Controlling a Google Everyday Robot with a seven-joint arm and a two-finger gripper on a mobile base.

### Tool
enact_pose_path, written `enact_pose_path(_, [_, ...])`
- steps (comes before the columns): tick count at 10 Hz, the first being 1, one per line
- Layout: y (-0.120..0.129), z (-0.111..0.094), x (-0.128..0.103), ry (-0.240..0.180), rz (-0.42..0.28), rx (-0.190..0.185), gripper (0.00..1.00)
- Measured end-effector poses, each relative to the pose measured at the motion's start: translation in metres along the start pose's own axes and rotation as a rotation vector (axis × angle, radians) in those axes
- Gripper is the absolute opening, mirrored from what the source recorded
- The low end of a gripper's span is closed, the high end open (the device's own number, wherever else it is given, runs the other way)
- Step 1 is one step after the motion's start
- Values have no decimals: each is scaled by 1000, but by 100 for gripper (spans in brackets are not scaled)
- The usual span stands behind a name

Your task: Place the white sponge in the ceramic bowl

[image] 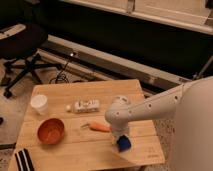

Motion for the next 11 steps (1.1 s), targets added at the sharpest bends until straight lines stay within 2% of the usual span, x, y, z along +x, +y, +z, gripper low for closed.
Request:
enact_pose_path(6, [2, 15, -8, -10, -96, 2, 64])
enact_pose_path(7, [3, 16, -8, -8, -99, 2, 61])
enact_pose_path(8, [2, 18, -9, -2, -94, 6, 52])
enact_pose_path(9, [2, 18, -9, 11, -83, 13, 38])
enact_pose_path(11, [6, 14, -10, 35, -67, 15, 19])
